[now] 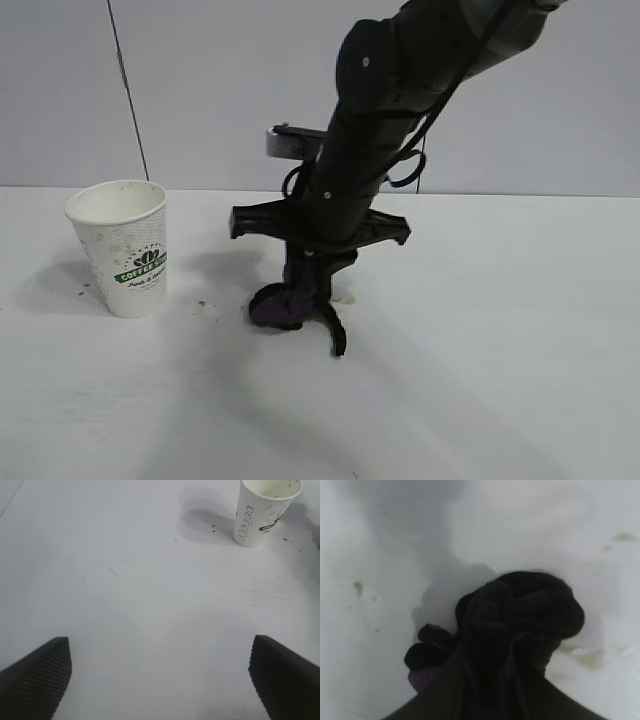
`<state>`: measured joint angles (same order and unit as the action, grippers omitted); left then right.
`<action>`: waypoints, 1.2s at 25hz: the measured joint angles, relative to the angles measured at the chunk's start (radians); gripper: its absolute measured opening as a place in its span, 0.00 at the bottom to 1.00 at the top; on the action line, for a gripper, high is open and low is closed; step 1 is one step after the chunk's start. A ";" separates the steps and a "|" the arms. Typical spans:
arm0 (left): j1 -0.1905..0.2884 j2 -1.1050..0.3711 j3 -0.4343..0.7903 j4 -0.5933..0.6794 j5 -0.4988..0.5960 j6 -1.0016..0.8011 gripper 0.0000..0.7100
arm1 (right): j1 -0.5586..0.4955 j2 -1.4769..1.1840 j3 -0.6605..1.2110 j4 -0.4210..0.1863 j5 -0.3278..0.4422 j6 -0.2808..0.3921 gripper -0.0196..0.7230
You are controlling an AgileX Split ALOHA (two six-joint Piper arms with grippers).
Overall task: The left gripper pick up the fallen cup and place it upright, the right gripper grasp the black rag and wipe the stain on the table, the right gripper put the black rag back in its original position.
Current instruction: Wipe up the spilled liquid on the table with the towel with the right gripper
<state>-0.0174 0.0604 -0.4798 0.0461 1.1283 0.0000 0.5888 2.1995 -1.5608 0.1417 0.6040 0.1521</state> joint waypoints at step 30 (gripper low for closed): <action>0.000 0.000 0.000 0.000 0.000 0.000 0.98 | -0.142 -0.009 -0.145 -0.051 0.246 0.019 0.18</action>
<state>-0.0174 0.0604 -0.4798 0.0461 1.1283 0.0000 0.4469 2.1910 -1.7060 0.0910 0.8501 0.1709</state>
